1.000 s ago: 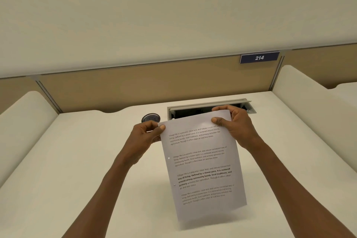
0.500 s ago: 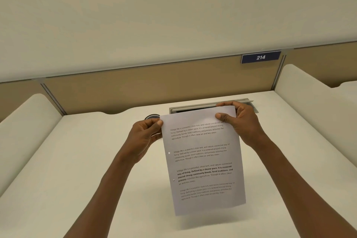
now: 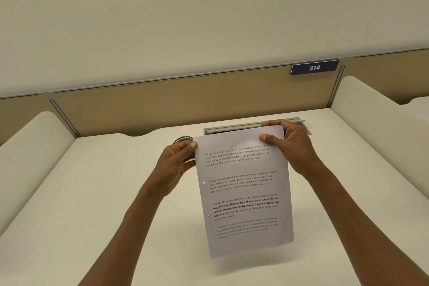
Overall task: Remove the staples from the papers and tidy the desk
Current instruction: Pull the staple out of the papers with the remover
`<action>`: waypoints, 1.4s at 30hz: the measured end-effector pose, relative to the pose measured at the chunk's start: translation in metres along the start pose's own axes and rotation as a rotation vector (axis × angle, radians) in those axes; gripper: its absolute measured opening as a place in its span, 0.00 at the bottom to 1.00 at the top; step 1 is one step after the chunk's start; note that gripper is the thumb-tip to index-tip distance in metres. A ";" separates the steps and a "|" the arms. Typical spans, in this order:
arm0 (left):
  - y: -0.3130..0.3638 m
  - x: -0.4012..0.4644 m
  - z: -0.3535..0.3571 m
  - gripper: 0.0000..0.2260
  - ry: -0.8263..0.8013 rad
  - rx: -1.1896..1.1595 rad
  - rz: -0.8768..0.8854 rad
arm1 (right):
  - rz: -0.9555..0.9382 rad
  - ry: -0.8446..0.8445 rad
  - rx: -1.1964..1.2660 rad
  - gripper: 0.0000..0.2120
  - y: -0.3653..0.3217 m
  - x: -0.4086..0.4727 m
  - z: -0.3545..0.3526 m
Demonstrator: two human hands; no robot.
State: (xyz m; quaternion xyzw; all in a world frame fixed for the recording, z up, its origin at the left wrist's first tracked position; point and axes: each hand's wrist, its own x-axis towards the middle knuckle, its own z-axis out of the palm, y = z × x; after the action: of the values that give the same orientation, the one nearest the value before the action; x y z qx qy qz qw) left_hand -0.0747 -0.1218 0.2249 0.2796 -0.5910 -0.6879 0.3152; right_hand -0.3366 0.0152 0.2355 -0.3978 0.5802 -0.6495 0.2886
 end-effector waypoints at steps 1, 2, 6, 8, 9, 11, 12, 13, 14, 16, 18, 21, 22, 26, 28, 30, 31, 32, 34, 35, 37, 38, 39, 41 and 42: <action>0.000 0.000 0.001 0.12 0.016 0.016 0.010 | 0.001 0.000 -0.001 0.14 0.000 0.001 0.000; 0.000 0.000 0.003 0.11 0.032 0.037 0.020 | 0.002 0.000 -0.006 0.14 0.001 0.001 -0.001; 0.000 -0.002 0.012 0.10 0.078 0.116 0.051 | 0.025 0.013 -0.041 0.18 0.008 0.005 -0.003; 0.001 -0.003 0.019 0.10 0.097 0.134 0.060 | 0.041 0.032 -0.070 0.22 0.015 0.008 -0.003; 0.001 -0.004 0.023 0.10 0.101 0.141 0.061 | 0.042 0.056 -0.125 0.25 0.018 0.010 -0.002; 0.003 -0.005 0.031 0.11 0.098 0.149 0.056 | 0.015 0.134 -0.322 0.30 0.026 0.012 0.001; 0.005 -0.005 0.036 0.11 0.096 0.149 0.054 | -0.020 0.167 -0.427 0.32 0.029 0.012 0.003; 0.006 -0.005 0.040 0.12 0.099 0.151 0.054 | -0.068 0.183 -0.512 0.32 0.031 0.011 0.006; 0.007 -0.005 0.043 0.13 0.104 0.157 0.057 | -0.121 0.177 -0.560 0.31 0.030 0.008 0.011; 0.010 -0.005 0.051 0.13 0.122 0.165 0.060 | -0.197 0.103 -0.571 0.27 0.022 -0.003 0.024; 0.012 -0.004 0.058 0.13 0.155 0.159 0.064 | -0.208 -0.033 -0.554 0.28 0.010 -0.018 0.042; 0.015 -0.003 0.067 0.09 0.222 0.157 0.081 | -0.239 -0.132 -0.632 0.32 0.004 -0.034 0.068; 0.015 -0.002 0.069 0.07 0.242 0.161 0.089 | -0.272 -0.109 -0.667 0.29 0.003 -0.037 0.076; 0.021 -0.003 0.077 0.07 0.270 0.182 0.142 | -0.468 0.091 -0.643 0.11 -0.001 -0.041 0.088; 0.024 -0.005 0.077 0.11 0.239 0.155 0.163 | -0.491 0.165 -0.646 0.12 -0.004 -0.039 0.087; 0.022 -0.004 0.071 0.16 0.281 0.175 0.175 | -0.400 0.200 -0.582 0.11 -0.010 -0.034 0.082; 0.020 -0.003 0.068 0.19 0.348 0.214 0.177 | -0.344 0.200 -0.516 0.10 -0.014 -0.032 0.079; 0.018 -0.002 0.065 0.21 0.421 0.248 0.170 | -0.287 0.189 -0.432 0.09 -0.019 -0.029 0.075; 0.014 -0.001 0.058 0.30 0.520 0.237 0.111 | -0.159 0.140 -0.244 0.08 -0.029 -0.026 0.068; 0.013 0.000 0.054 0.35 0.530 0.194 0.055 | -0.093 0.103 -0.138 0.07 -0.033 -0.025 0.064; 0.009 0.000 0.044 0.40 0.493 0.091 -0.033 | 0.021 0.018 0.083 0.07 -0.038 -0.022 0.057; 0.007 0.000 0.038 0.36 0.447 0.061 -0.043 | 0.061 -0.013 0.171 0.07 -0.038 -0.020 0.054; 0.005 0.000 0.034 0.28 0.394 0.048 -0.039 | 0.089 -0.033 0.237 0.08 -0.037 -0.018 0.052; 0.004 -0.004 0.030 0.18 0.311 0.034 -0.006 | 0.119 -0.046 0.308 0.09 -0.034 -0.016 0.048; 0.003 -0.005 0.029 0.17 0.311 0.018 0.005 | 0.128 -0.044 0.327 0.09 -0.033 -0.015 0.047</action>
State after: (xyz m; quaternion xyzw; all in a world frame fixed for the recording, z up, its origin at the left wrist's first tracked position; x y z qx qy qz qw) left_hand -0.0930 -0.0997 0.2317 0.3840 -0.5421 -0.6302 0.4020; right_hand -0.2858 0.0086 0.2652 -0.3218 0.4845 -0.7067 0.4029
